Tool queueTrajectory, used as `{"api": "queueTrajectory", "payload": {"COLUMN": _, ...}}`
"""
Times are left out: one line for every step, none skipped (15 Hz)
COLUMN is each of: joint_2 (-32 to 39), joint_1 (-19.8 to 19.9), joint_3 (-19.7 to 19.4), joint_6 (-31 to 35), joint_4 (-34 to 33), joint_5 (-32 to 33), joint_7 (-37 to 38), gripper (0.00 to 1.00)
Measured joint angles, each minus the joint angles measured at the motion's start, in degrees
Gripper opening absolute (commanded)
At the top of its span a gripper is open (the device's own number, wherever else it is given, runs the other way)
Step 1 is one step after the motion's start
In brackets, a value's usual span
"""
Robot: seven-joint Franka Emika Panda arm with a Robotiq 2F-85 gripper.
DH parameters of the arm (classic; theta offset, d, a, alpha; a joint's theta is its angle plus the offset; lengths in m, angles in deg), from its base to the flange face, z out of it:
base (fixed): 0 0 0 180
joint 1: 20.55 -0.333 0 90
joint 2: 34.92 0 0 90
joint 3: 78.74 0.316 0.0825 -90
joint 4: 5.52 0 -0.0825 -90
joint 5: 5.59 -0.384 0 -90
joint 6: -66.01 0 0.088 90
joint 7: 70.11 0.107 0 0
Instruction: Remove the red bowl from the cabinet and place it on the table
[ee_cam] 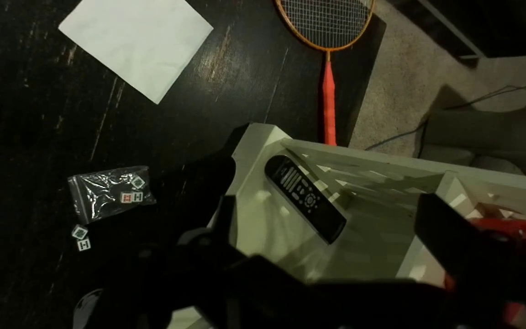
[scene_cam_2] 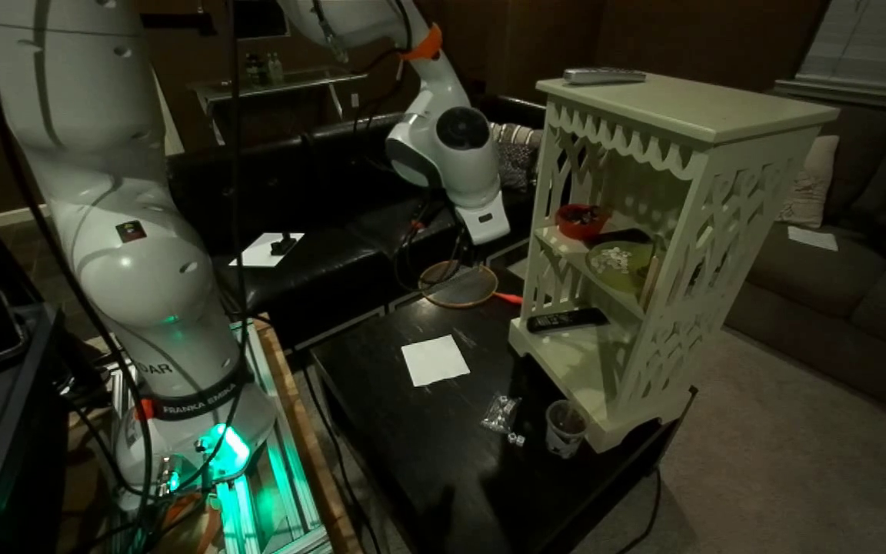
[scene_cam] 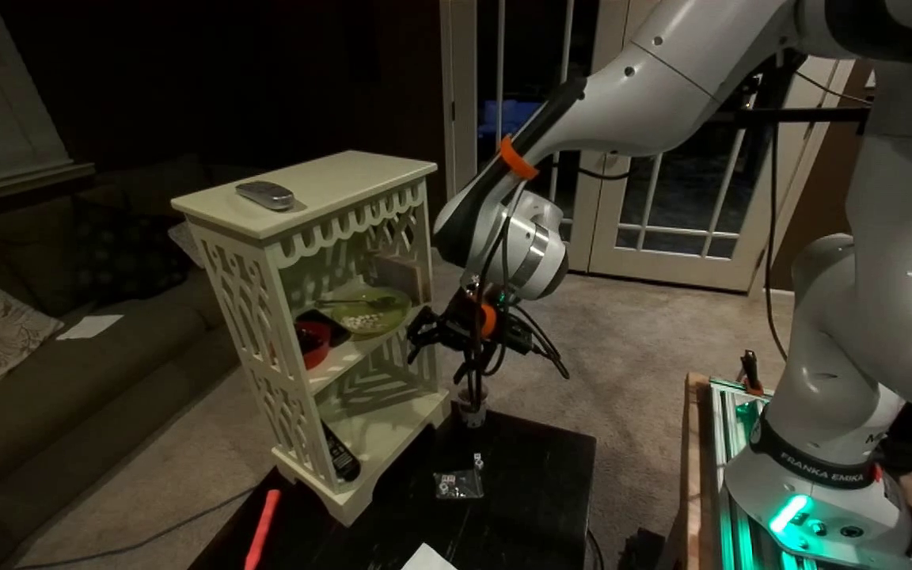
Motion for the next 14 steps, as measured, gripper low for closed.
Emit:
{"api": "queueTrajectory", "payload": {"joint_2": 0.0, "joint_1": -0.1, "joint_3": 0.4, "joint_6": 0.8, "joint_4": -0.7, "joint_5": -3.5, "joint_7": -1.3, "gripper": 1.00}}
{"api": "queueTrajectory", "payload": {"joint_2": 0.2, "joint_1": -0.1, "joint_3": 0.9, "joint_6": 1.9, "joint_4": -2.0, "joint_5": -7.6, "joint_7": -3.1, "gripper": 1.00}}
{"api": "queueTrajectory", "payload": {"joint_2": 0.5, "joint_1": -0.1, "joint_3": 1.4, "joint_6": 3.1, "joint_4": -3.9, "joint_5": -11.9, "joint_7": -5.4, "gripper": 1.00}}
{"api": "queueTrajectory", "payload": {"joint_2": 0.9, "joint_1": -0.1, "joint_3": 1.8, "joint_6": 4.1, "joint_4": -6.2, "joint_5": -16.3, "joint_7": -7.9, "gripper": 1.00}}
{"api": "queueTrajectory", "payload": {"joint_2": 1.5, "joint_1": -0.1, "joint_3": 1.9, "joint_6": 4.8, "joint_4": -8.8, "joint_5": -20.6, "joint_7": -10.8, "gripper": 1.00}}
{"api": "queueTrajectory", "payload": {"joint_2": 2.2, "joint_1": -0.1, "joint_3": 1.9, "joint_6": 5.5, "joint_4": -11.4, "joint_5": -24.7, "joint_7": -14.2, "gripper": 1.00}}
{"api": "queueTrajectory", "payload": {"joint_2": 3.0, "joint_1": -0.1, "joint_3": 1.7, "joint_6": 6.2, "joint_4": -14.0, "joint_5": -29.0, "joint_7": -18.3, "gripper": 1.00}}
{"api": "queueTrajectory", "payload": {"joint_2": 4.0, "joint_1": -0.3, "joint_3": 1.1, "joint_6": 6.5, "joint_4": -16.4, "joint_5": -33.2, "joint_7": -22.6, "gripper": 1.00}}
{"api": "queueTrajectory", "payload": {"joint_2": 5.2, "joint_1": -0.9, "joint_3": 0.0, "joint_6": 6.5, "joint_4": -18.5, "joint_5": -37.4, "joint_7": -27.0, "gripper": 1.00}}
{"api": "queueTrajectory", "payload": {"joint_2": 6.4, "joint_1": -1.5, "joint_3": -1.3, "joint_6": 6.5, "joint_4": -20.1, "joint_5": -41.4, "joint_7": -31.3, "gripper": 1.00}}
{"api": "queueTrajectory", "payload": {"joint_2": 7.9, "joint_1": -2.3, "joint_3": -2.9, "joint_6": 6.2, "joint_4": -21.5, "joint_5": -45.7, "joint_7": -35.8, "gripper": 1.00}}
{"api": "queueTrajectory", "payload": {"joint_2": 9.4, "joint_1": -3.1, "joint_3": -4.4, "joint_6": 5.7, "joint_4": -22.3, "joint_5": -50.0, "joint_7": -40.2, "gripper": 1.00}}
{"api": "queueTrajectory", "payload": {"joint_2": 10.8, "joint_1": -3.9, "joint_3": -5.9, "joint_6": 4.9, "joint_4": -22.7, "joint_5": -54.2, "joint_7": -44.6, "gripper": 1.00}}
{"api": "queueTrajectory", "payload": {"joint_2": 12.3, "joint_1": -4.8, "joint_3": -7.4, "joint_6": 3.5, "joint_4": -22.8, "joint_5": -58.6, "joint_7": -49.1, "gripper": 1.00}}
